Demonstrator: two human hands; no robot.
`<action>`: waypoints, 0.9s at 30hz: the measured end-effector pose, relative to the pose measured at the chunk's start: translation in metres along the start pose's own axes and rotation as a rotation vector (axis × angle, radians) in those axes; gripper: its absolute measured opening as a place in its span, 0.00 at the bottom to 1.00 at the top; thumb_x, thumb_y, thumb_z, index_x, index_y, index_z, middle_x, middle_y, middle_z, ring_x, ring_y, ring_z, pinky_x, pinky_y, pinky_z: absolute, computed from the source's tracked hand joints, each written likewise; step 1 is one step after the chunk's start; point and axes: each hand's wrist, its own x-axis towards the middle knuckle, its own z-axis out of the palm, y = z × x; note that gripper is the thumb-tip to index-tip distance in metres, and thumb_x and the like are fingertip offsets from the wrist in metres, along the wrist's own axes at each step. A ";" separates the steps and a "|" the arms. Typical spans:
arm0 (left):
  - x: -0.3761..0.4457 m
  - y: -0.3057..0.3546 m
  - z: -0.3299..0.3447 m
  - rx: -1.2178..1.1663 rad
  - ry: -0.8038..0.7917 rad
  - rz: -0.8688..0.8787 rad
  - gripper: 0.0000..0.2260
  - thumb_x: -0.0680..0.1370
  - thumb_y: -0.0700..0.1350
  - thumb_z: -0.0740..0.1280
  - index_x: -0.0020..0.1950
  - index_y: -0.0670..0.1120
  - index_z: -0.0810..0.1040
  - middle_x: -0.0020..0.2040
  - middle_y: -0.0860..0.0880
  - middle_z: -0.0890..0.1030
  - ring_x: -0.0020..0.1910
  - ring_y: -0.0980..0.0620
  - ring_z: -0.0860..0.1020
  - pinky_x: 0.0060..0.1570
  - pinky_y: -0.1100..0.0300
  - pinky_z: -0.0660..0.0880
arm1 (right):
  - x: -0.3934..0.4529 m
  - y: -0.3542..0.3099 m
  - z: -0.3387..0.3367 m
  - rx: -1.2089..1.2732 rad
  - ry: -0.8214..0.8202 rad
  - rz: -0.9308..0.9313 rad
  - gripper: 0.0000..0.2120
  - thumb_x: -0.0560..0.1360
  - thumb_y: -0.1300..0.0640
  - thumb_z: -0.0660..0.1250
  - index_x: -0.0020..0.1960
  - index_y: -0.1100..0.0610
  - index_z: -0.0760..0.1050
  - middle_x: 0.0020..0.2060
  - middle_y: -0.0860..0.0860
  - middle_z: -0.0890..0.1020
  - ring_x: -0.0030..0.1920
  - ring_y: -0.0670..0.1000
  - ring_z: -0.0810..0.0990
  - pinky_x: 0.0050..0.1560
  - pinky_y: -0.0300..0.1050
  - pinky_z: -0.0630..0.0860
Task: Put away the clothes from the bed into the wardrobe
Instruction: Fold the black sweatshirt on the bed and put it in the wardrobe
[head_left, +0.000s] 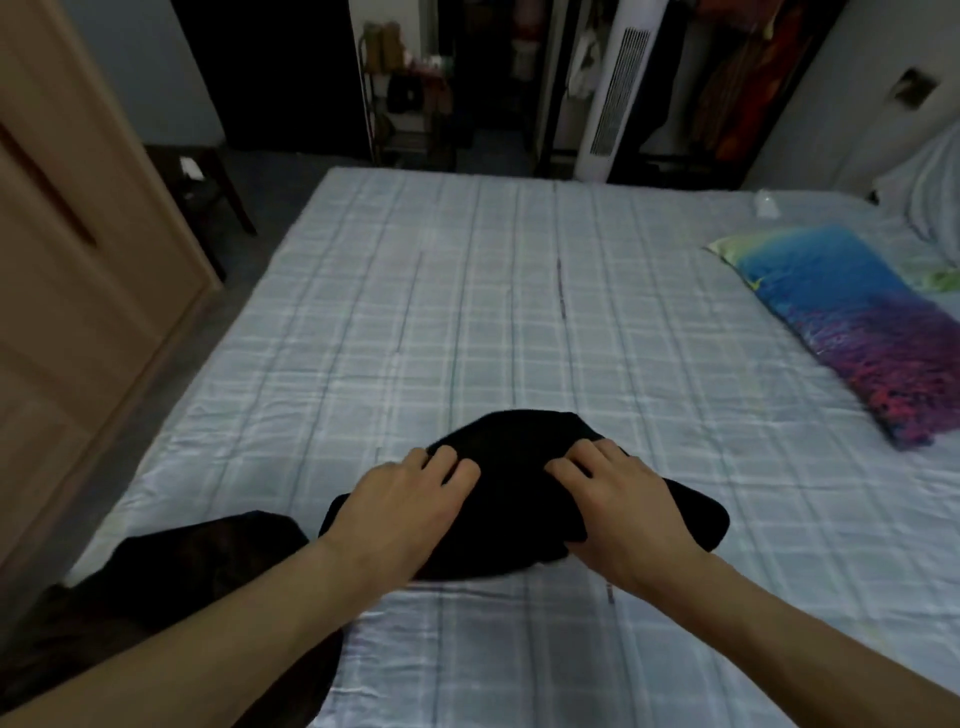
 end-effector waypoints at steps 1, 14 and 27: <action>-0.012 0.001 -0.018 0.012 0.003 -0.010 0.35 0.50 0.44 0.84 0.54 0.46 0.75 0.41 0.48 0.75 0.31 0.49 0.73 0.21 0.59 0.62 | -0.005 -0.006 -0.020 0.000 0.009 -0.025 0.32 0.56 0.49 0.80 0.58 0.52 0.76 0.49 0.49 0.78 0.47 0.54 0.78 0.39 0.50 0.79; -0.203 0.053 -0.240 0.282 0.179 -0.280 0.28 0.59 0.42 0.80 0.56 0.45 0.74 0.43 0.47 0.75 0.33 0.46 0.75 0.20 0.55 0.69 | -0.085 -0.118 -0.223 -0.001 0.203 -0.278 0.36 0.53 0.46 0.82 0.58 0.52 0.74 0.44 0.48 0.80 0.42 0.51 0.80 0.36 0.43 0.77; -0.505 0.095 -0.305 0.396 0.092 -0.767 0.28 0.60 0.44 0.79 0.56 0.46 0.70 0.43 0.47 0.76 0.33 0.45 0.77 0.22 0.55 0.73 | -0.130 -0.370 -0.290 0.001 0.214 -0.907 0.40 0.59 0.46 0.80 0.64 0.46 0.64 0.49 0.48 0.77 0.46 0.51 0.79 0.41 0.47 0.79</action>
